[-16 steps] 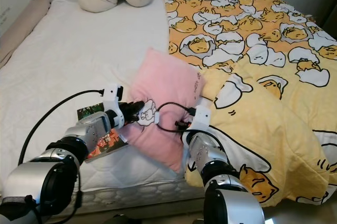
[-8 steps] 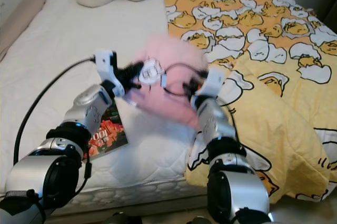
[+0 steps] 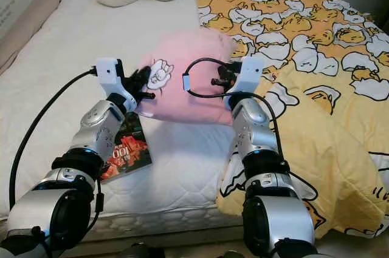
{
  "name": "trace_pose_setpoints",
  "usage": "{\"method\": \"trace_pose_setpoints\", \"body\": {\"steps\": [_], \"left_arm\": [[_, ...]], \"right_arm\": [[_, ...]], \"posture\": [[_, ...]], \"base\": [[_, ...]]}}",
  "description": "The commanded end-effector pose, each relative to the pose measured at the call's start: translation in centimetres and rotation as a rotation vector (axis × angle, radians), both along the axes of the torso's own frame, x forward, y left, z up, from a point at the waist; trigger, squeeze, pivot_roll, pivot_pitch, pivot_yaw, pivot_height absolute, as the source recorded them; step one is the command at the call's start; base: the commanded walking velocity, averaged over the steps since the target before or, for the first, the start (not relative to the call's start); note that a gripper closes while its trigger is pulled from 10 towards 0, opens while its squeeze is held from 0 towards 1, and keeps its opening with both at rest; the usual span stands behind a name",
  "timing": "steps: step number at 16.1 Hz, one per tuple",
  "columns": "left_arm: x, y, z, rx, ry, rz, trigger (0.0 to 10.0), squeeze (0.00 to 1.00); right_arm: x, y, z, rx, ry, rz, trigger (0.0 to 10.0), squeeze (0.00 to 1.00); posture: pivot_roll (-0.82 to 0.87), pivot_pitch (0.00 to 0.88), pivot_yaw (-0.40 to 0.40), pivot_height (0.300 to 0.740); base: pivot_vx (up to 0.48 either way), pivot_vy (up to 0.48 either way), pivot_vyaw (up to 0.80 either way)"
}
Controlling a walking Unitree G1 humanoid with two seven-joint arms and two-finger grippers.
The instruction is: Clean up the room
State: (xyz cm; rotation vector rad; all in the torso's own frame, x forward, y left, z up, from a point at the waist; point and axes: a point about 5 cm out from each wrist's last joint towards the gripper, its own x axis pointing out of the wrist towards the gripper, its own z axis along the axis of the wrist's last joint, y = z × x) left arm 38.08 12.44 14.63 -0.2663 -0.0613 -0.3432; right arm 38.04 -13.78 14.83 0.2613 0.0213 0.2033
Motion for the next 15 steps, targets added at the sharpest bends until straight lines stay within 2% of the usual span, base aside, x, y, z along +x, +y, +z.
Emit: {"method": "trace_pose_setpoints", "body": {"steps": [1, 4, 5, 15], "left_arm": [[0.3, 0.1, 1.7, 0.016, -0.085, 0.04, 10.0, 0.0], [0.1, 0.0, 1.5, 0.044, -0.086, 0.084, 10.0, 0.0], [0.0, -0.3, 1.2, 0.055, -0.076, 0.083, 10.0, 0.0], [-0.4, -1.7, 1.4, 0.072, -0.113, 0.124, 10.0, 0.0]], "right_arm": [[0.4, -0.1, 1.3, -0.027, -0.058, 0.009, 0.0, 0.0], [-0.3, -0.7, 0.0, -0.072, -0.04, -0.004, 0.0, 0.0], [-0.7, -0.7, -0.6, -0.085, -0.03, -0.007, 0.0, 0.0], [-0.6, -0.4, 0.0, -0.151, -0.08, 0.04, 0.0, 0.0]], "posture": [[-0.2, 0.0, 0.071, 0.74], [-0.19, 0.0, 0.066, 0.74], [-0.2, 0.0, 0.067, 0.74], [-0.2, 0.0, 0.071, 0.74]], "base": [[0.0, 0.0, 0.0], [0.0, 0.0, 0.0], [0.0, 0.281, 0.75], [0.0, 0.469, 0.67]]}}
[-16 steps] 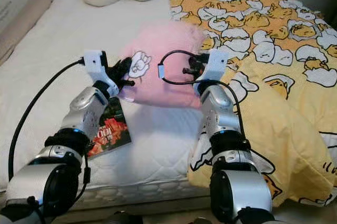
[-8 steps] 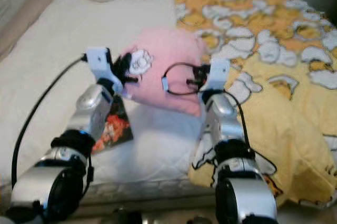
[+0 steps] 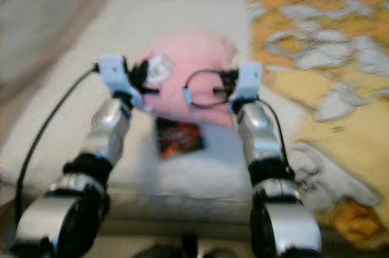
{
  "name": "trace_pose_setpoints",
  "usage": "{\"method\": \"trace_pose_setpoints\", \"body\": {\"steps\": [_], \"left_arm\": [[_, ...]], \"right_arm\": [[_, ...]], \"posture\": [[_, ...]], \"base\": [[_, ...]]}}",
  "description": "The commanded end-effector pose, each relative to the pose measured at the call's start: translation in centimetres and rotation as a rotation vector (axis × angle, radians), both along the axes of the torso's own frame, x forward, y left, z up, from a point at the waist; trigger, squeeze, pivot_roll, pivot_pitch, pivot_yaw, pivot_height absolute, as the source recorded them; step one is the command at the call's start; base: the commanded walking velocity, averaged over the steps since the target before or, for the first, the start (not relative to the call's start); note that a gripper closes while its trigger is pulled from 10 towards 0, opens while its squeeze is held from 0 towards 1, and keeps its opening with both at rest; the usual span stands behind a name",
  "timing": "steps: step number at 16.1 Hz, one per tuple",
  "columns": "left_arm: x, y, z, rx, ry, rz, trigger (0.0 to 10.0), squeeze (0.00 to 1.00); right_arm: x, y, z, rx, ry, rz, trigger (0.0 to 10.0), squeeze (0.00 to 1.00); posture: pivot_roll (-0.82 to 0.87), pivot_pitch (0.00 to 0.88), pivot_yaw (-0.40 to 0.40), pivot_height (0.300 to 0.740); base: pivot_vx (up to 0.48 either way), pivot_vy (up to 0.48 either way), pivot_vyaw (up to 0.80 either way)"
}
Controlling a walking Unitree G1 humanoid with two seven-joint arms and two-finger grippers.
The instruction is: Clean up the room
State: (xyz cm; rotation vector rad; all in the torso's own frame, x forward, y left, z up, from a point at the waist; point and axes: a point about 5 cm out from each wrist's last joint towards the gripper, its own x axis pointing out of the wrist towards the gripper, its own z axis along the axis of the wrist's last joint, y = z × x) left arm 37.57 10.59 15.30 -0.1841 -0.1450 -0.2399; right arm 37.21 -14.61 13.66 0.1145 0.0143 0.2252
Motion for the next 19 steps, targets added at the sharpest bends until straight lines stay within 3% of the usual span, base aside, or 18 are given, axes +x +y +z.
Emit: {"method": "trace_pose_setpoints", "body": {"steps": [1, 14, 16, 19], "left_arm": [[0.1, 0.0, 0.7, 0.011, -0.032, 0.006, 10.0, 0.0], [0.3, -0.4, 1.0, 0.058, -0.044, 0.025, 10.0, 0.0], [0.5, -0.5, 0.9, 0.128, -0.026, 0.04, 10.0, 0.0], [0.5, -0.6, 1.0, 0.109, -0.042, -0.006, 10.0, 0.0]], "right_arm": [[0.2, 0.5, 1.2, -0.011, -0.057, 0.027, 0.0, 0.0], [0.1, 0.7, 1.3, -0.026, -0.077, 0.052, 0.0, 0.0], [0.1, 0.1, 1.3, -0.058, -0.088, -0.025, 0.0, 0.0], [-0.4, -0.5, 1.5, -0.131, -0.164, -0.116, 0.0, 0.0]], "posture": [[-0.2, 0.0, 0.071, 0.74], [-0.21, 0.0, 0.071, 0.74], [-0.21, 0.0, 0.07, 0.74], [-0.21, 0.0, 0.073, 0.74]], "base": [[0.0, 0.48, 0.64], [0.0, 0.443, 0.59], [0.0, 0.0, 0.0], [0.16, 0.0, 0.0]]}}
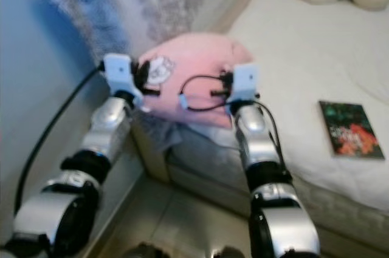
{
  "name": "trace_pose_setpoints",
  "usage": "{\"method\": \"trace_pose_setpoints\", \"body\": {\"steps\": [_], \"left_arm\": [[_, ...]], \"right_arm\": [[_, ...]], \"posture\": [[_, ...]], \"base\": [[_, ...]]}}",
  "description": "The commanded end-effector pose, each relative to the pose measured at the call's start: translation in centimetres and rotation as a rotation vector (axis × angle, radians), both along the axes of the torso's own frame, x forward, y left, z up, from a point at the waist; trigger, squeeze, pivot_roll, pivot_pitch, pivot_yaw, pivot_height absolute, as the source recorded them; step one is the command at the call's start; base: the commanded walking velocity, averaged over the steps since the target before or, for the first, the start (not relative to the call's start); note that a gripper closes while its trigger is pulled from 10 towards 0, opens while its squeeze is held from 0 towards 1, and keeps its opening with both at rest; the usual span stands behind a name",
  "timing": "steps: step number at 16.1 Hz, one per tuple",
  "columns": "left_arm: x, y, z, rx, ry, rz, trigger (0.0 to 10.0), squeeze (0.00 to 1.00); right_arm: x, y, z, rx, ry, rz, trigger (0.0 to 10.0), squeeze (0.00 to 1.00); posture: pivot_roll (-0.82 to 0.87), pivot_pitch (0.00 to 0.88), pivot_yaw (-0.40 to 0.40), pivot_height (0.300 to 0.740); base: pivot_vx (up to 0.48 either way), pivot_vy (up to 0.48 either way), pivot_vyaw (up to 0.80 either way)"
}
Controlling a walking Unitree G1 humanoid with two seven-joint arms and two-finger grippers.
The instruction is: Clean up the room
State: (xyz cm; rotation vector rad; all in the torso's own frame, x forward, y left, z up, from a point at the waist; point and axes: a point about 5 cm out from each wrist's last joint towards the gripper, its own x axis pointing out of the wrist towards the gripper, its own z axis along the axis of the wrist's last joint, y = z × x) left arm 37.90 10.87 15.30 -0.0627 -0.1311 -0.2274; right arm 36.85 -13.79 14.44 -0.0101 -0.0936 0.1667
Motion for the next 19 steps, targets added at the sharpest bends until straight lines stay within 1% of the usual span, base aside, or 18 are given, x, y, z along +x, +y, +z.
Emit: {"method": "trace_pose_setpoints", "body": {"steps": [1, 3, 6, 9, 10, 13, 17, 19], "left_arm": [[0.1, -0.8, 1.0, -0.013, -0.042, -0.036, 10.0, 0.0], [0.1, -0.9, 1.0, -0.013, -0.045, -0.044, 10.0, 0.0], [0.1, -1.1, 1.0, -0.013, -0.042, -0.058, 10.0, 0.0], [0.1, -1.3, 0.8, -0.014, -0.039, -0.042, 10.0, 0.0], [0.0, -1.4, 0.8, -0.038, -0.027, -0.043, 10.0, 0.0], [0.1, -1.5, 0.8, -0.037, -0.023, -0.023, 10.0, 0.0], [0.2, -1.7, 1.2, -0.054, -0.029, -0.021, 10.0, 0.0], [0.3, -2.0, 1.4, -0.083, -0.025, 0.001, 10.0, 0.0]], "right_arm": [[-0.3, -1.3, 0.5, -0.01, -0.047, -0.06, 0.0, 0.0], [-0.5, -1.1, 0.1, 0.005, -0.042, -0.059, 0.0, 0.0], [-0.7, -0.6, -0.1, -0.009, -0.045, -0.057, 0.0, 0.0], [-0.7, -0.9, 0.1, -0.007, -0.053, -0.062, 0.0, 0.0], [-0.6, -1.0, 0.1, -0.007, -0.053, -0.062, 0.0, 0.0], [-0.6, -0.9, 0.1, -0.01, -0.052, -0.054, 0.0, 0.0], [-0.4, -1.0, 0.3, -0.011, -0.049, -0.048, 0.0, 0.0], [-0.1, -1.0, 0.3, -0.016, -0.026, -0.029, 0.0, 0.0]], "posture": [[-0.21, 0.0, 0.073, 0.74], [-0.21, 0.0, 0.076, 0.74], [-0.22, 0.0, 0.078, 0.74], [-0.22, 0.0, 0.076, 0.74], [-0.21, 0.0, 0.076, 0.74], [-0.21, 0.0, 0.074, 0.74], [-0.21, 0.0, 0.07, 0.74], [-0.21, 0.0, 0.072, 0.74]], "base": [[0.48, 0.0, 0.0], [0.48, 0.0, 0.0], [0.48, 0.0, -0.71], [0.48, 0.0, 0.0], [0.48, 0.0, 0.0], [0.48, 0.0, 0.0], [0.48, 0.0, 0.0], [0.48, 0.0, 0.0]]}}
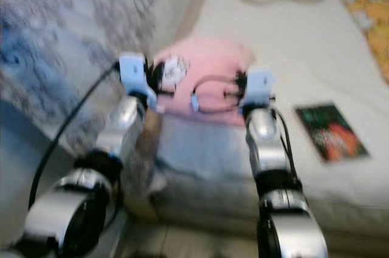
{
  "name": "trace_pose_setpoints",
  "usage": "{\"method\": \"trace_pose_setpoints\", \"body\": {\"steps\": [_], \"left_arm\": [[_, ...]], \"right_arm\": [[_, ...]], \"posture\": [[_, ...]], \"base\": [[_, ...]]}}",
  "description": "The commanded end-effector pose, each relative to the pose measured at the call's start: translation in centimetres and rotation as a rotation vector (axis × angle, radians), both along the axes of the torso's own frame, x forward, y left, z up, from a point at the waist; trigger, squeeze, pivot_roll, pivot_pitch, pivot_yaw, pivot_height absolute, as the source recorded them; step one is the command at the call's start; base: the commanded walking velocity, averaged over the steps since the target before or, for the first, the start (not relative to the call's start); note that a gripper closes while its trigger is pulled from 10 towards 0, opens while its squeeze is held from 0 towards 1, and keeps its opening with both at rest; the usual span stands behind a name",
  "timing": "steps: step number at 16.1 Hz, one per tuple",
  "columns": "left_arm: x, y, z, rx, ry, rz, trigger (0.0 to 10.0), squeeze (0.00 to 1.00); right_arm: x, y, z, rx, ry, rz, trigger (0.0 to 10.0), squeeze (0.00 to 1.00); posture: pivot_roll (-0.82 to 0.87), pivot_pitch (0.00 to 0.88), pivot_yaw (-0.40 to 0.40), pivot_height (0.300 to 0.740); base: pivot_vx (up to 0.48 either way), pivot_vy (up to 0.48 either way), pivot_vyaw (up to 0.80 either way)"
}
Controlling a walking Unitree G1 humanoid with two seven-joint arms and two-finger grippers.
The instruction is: Clean up the room
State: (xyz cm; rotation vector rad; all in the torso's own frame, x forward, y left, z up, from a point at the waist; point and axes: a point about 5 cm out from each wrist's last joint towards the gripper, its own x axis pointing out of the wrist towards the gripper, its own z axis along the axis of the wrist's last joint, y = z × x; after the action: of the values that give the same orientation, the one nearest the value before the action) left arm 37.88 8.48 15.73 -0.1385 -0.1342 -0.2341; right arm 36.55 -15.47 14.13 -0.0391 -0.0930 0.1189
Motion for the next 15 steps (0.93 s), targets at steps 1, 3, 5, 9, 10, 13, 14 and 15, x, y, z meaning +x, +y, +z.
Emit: {"method": "trace_pose_setpoints", "body": {"steps": [1, 3, 5, 9, 10, 13, 14, 15], "left_arm": [[0.4, 0.1, 1.1, -0.05, -0.015, 0.048, 10.0, 0.0], [0.2, -1.3, 0.5, -0.086, 0.035, 0.053, 10.0, 0.0], [0.4, -1.9, 0.5, -0.102, 0.055, 0.047, 10.0, 0.0], [0.9, -2.0, 0.9, -0.115, 0.082, 0.111, 10.0, 0.0], [0.9, -2.0, 0.9, -0.113, 0.087, 0.129, 10.0, 0.0], [0.4, -1.3, -0.5, -0.075, 0.089, 0.235, 10.0, 0.0], [-0.4, -1.1, -2.6, -0.041, 0.144, 0.259, 10.0, 0.0], [-0.6, -1.1, -3.1, -0.033, 0.159, 0.265, 10.0, 0.0]], "right_arm": [[0.6, 1.1, 0.5, 0.004, 0.024, 0.077, 0.0, 0.0], [1.7, 1.2, 1.5, -0.046, 0.045, 0.127, 0.0, 0.0], [2.4, 0.6, 2.2, -0.081, 0.048, 0.113, 0.0, 0.0], [2.8, 0.5, 1.2, -0.221, 0.139, 0.171, 0.0, 0.0], [2.8, 0.7, 1.1, -0.244, 0.151, 0.189, 0.0, 0.0], [2.3, 1.8, 0.2, -0.297, 0.16, 0.324, 0.0, 0.0], [1.3, 1.9, -2.0, -0.324, 0.223, 0.397, 0.0, 0.0], [1.0, 1.8, -2.7, -0.322, 0.249, 0.406, 0.0, 0.0]], "posture": [[-0.21, 0.0, 0.075, 0.74], [-0.21, 0.0, 0.076, 0.74], [-0.21, 0.0, 0.075, 0.74], [-0.2, 0.0, 0.07, 0.74], [-0.2, 0.0, 0.07, 0.74], [-0.19, 0.011, 0.053, 0.74], [-0.19, 0.037, 0.033, 0.74], [-0.18, 0.042, 0.03, 0.74]], "base": [[0.48, 0.0, 0.0], [0.48, 0.0, 0.0], [0.48, 0.0, 0.0], [0.12, 0.0, 0.0], [0.0, 0.0, 0.0], [0.0, 0.0, 0.0], [0.0, 0.0, 0.0], [0.0, 0.0, 0.0]]}}
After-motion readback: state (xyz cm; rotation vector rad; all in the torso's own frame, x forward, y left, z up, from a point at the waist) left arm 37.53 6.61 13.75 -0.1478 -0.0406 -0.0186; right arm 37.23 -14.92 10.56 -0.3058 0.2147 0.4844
